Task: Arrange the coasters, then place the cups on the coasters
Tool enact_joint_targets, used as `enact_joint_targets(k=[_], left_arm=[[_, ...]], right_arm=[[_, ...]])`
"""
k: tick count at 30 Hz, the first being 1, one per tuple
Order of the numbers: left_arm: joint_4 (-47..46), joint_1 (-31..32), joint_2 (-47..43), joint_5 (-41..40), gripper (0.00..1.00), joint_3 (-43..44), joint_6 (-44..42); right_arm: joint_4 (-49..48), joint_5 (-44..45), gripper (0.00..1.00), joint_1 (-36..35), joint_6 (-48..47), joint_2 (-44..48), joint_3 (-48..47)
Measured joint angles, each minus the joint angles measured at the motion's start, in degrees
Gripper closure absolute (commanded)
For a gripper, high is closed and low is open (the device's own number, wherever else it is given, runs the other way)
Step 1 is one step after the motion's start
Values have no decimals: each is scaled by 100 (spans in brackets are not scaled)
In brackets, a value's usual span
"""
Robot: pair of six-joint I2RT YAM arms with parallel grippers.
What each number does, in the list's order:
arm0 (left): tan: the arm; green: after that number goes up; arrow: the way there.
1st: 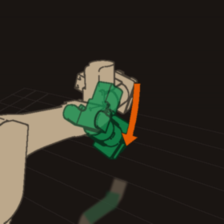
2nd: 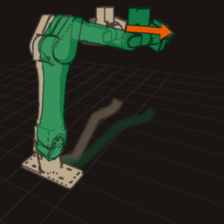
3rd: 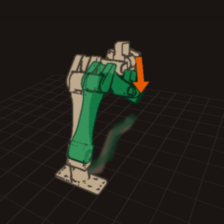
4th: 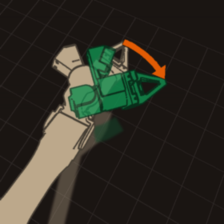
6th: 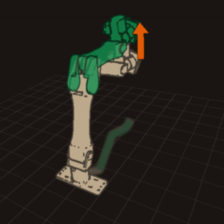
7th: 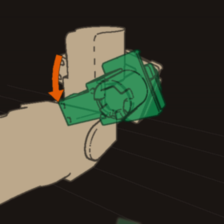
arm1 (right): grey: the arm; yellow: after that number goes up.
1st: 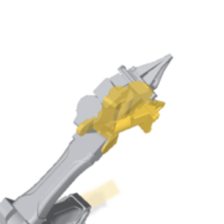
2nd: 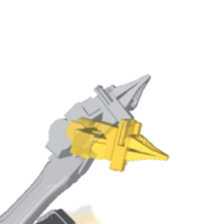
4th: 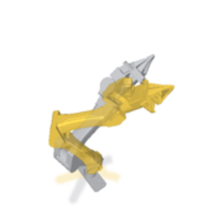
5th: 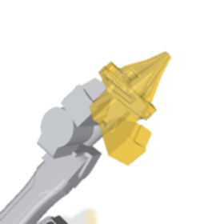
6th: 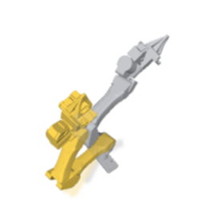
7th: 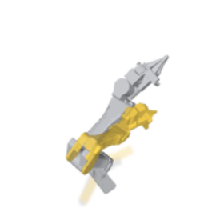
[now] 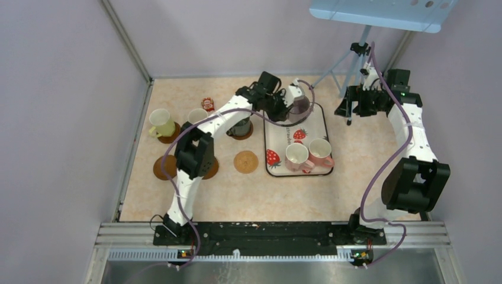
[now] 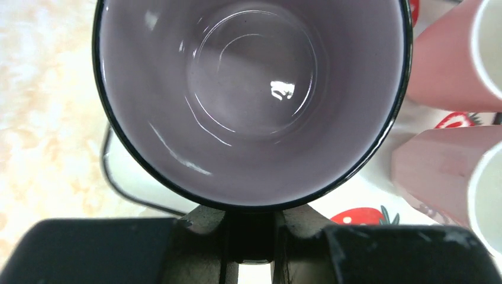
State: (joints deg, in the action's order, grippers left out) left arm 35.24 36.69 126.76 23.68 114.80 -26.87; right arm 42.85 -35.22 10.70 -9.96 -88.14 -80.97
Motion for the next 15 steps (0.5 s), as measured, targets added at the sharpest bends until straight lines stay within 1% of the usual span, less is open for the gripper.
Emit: enact_joint_targets(k=[3, 8, 11, 15], left_arm=[[-160, -151, -507, 111, 100, -273, 179], [-437, -647, -1690, 402, 100, -1196, 435], [-503, -1211, -2514, 702, 100, -1954, 538], [-306, -2114, -3405, 1001, 100, -2697, 511]], right_arm=[[-2, -4, 10, 0, 0, 0, 0], [-9, -31, 10, 0, 4, 0, 0], [-42, -57, 10, 2, 20, 0, 0], [-120, -118, 11, 4, 87, -11, 0]])
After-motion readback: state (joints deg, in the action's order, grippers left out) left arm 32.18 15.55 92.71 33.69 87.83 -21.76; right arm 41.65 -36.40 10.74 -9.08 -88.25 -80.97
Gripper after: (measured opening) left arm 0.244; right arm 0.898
